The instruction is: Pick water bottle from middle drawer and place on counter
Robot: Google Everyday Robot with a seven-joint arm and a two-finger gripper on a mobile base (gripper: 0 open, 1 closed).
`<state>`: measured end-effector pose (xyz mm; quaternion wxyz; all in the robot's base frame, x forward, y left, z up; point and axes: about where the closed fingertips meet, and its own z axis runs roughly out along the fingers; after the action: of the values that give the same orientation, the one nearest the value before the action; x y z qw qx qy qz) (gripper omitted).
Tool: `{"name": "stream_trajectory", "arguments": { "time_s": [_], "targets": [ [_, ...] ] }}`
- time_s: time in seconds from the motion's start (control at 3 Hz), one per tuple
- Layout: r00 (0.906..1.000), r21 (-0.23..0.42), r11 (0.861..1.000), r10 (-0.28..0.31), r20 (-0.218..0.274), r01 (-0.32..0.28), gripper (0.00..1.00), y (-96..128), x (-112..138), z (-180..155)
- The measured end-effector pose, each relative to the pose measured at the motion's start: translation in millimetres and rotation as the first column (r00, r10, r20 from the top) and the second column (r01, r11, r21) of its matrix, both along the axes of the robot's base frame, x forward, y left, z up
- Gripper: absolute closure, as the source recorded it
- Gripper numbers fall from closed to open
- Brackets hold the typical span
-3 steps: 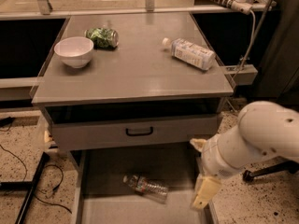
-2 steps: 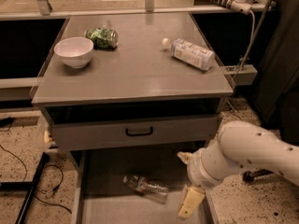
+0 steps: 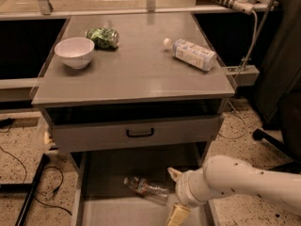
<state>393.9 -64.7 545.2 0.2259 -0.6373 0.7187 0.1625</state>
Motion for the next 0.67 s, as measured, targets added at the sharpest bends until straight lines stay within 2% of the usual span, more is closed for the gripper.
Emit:
{"name": "stream_trajectory", "arguments": {
  "time_s": [0.33,0.67],
  "targets": [
    [0.9986,-0.036,0.999,-0.025,0.047,0.027,0.00,2.4,9.9,-44.5],
    [0.9934,-0.019,0.999,-0.041,0.107,0.043,0.00,14.4,31.0,-39.9]
  ]
}}
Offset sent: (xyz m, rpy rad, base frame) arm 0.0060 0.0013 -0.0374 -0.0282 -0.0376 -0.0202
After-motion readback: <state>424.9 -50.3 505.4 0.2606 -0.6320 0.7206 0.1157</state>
